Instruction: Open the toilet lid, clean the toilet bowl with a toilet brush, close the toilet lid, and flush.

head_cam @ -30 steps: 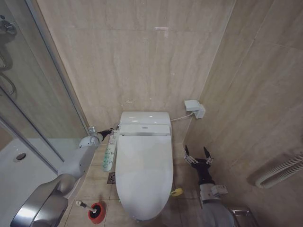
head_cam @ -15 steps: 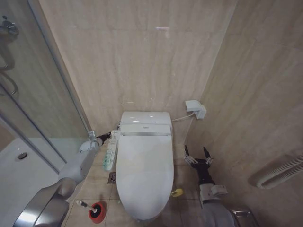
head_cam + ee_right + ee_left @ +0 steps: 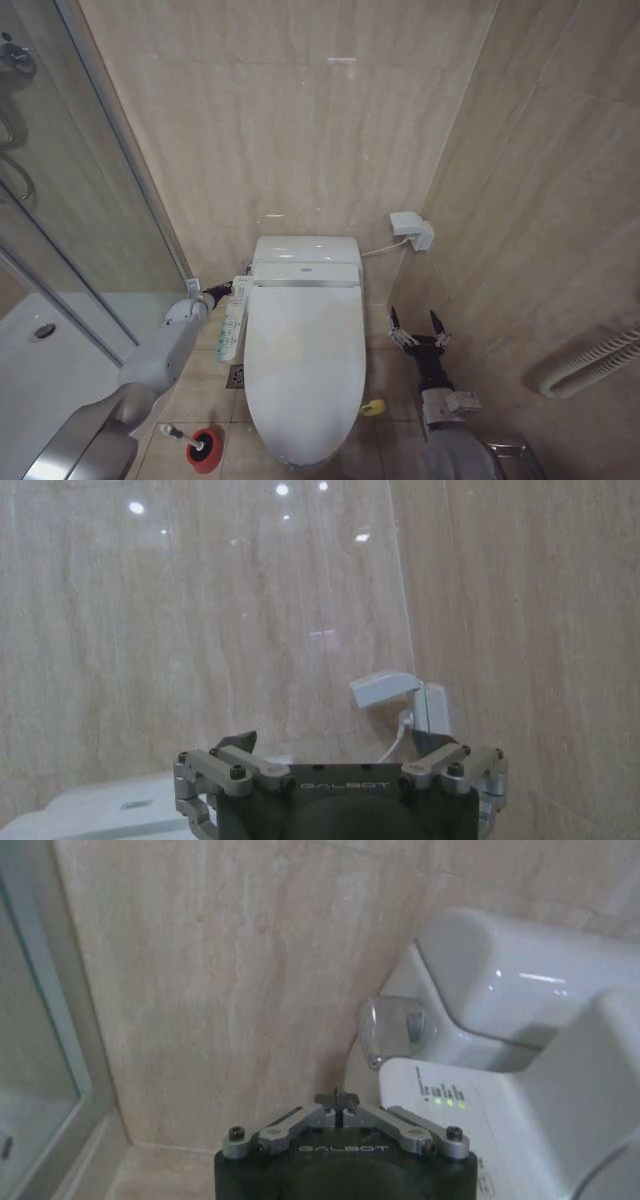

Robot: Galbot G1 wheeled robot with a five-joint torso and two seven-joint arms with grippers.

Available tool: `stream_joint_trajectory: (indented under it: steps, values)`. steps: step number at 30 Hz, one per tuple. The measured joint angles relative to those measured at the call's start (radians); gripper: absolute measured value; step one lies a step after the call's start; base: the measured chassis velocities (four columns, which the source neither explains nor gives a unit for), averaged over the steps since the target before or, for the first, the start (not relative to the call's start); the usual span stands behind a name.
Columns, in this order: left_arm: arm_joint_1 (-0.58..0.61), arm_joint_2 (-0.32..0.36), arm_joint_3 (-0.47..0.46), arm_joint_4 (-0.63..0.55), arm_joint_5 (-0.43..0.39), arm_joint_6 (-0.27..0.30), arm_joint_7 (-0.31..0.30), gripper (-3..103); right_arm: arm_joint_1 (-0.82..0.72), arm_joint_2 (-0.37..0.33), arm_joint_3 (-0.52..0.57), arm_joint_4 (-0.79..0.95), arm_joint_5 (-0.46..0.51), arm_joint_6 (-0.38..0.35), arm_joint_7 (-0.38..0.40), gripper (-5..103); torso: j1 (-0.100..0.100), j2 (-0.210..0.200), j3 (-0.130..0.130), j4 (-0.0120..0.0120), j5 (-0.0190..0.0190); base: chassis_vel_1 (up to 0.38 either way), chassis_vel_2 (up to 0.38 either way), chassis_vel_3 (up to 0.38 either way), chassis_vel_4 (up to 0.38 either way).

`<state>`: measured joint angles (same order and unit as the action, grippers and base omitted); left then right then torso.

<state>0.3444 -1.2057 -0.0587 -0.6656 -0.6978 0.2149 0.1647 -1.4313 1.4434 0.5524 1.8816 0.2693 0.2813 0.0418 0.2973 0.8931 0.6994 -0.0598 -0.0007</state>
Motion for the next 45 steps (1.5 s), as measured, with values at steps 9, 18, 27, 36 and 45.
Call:
stream_joint_trajectory:
  steps: [9, 18, 27, 36, 45]
  values:
    - [0.053, 0.046, -0.006, -0.062, 0.085, -0.053, -0.048, 0, 0.0, 0.0, 0.0, 0.0, 0.0, 0.0, 0.0, 100, 0.0, 0.0, 0.0, 0.0006, 0.0005, 0.0, 0.0, 0.0, 0.0]
    - [0.064, 0.093, -0.019, -0.122, 0.166, -0.139, -0.092, 0, 0.0, 0.0, 0.0, 0.0, 0.0, 0.0, 0.0, 100, 0.0, 0.0, 0.0, 0.0003, 0.0006, 0.0, 0.0, 0.0, 0.0]
    - [0.124, 0.158, -0.056, -0.31, 0.229, -0.234, -0.135, 0, 0.0, 0.0, 0.0, 0.0, 0.0, 0.0, 0.0, 100, 0.0, 0.0, 0.0, 0.0004, 0.0005, 0.0, 0.0, 0.0, 0.0]
    - [0.169, 0.211, -0.085, -0.444, 0.204, -0.351, -0.147, 0, 0.0, 0.0, 0.0, 0.0, 0.0, 0.0, 0.0, 100, 0.0, 0.0, 0.0, 0.0005, 0.0008, 0.0, 0.0, 0.0, 0.0]
    - [0.188, 0.202, -0.081, -0.474, 0.152, -0.416, -0.104, 0, 0.0, 0.0, 0.0, 0.0, 0.0, 0.0, 0.0, 100, 0.0, 0.0, 0.0, 0.0003, 0.0006, 0.0, 0.0, 0.0, 0.0]
